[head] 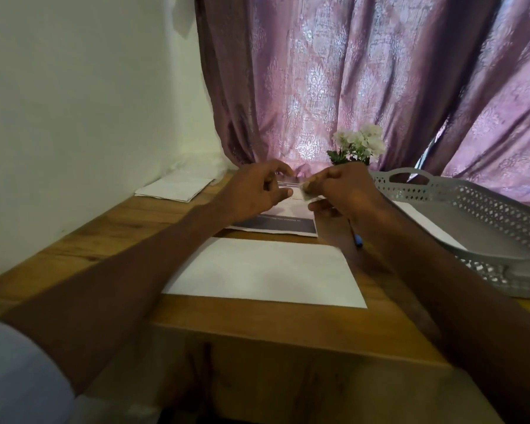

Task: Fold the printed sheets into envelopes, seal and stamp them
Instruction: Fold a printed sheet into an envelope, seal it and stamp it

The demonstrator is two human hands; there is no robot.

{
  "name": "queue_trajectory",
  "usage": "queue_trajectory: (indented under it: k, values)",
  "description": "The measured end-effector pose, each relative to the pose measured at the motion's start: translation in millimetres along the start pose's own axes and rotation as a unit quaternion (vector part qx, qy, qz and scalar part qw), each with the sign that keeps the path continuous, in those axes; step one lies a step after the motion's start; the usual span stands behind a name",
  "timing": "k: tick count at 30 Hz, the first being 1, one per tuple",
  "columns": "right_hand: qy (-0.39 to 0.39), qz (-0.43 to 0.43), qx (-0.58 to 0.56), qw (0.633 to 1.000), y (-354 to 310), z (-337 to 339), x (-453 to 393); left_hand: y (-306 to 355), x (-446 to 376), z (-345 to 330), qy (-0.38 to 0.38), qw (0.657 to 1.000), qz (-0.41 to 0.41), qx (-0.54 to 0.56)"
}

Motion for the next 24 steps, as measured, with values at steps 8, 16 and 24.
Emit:
queue_trajectory:
  k: [8, 16, 24]
  values:
    - [-0.103, -0.064, 0.023, 0.992, -4.1, 35.1, 70.7, 9.5, 7.7, 0.3, -0.014, 0.993, -0.055, -0.107]
    - [-0.164, -0.058, 0.107, 0.979, -1.6, 62.7, 108.0, 77.2, 47.3, -12.0, -0.126, 0.979, -0.088, -0.135]
    - [-0.214, -0.112, 0.124, 0.962, 11.6, 60.8, 110.7, 81.9, 93.7, -15.1, -0.142, 0.989, -0.030, 0.003]
Point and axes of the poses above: each hand's wrist, its own x-axis away from the middle knuckle, its own z-axis out of the back of the hand, y = z × x, the point moved 2 cm from there along -x, towards the middle knuckle, and after that the axes turned 3 degrees about -z, right-handed, at the moved point
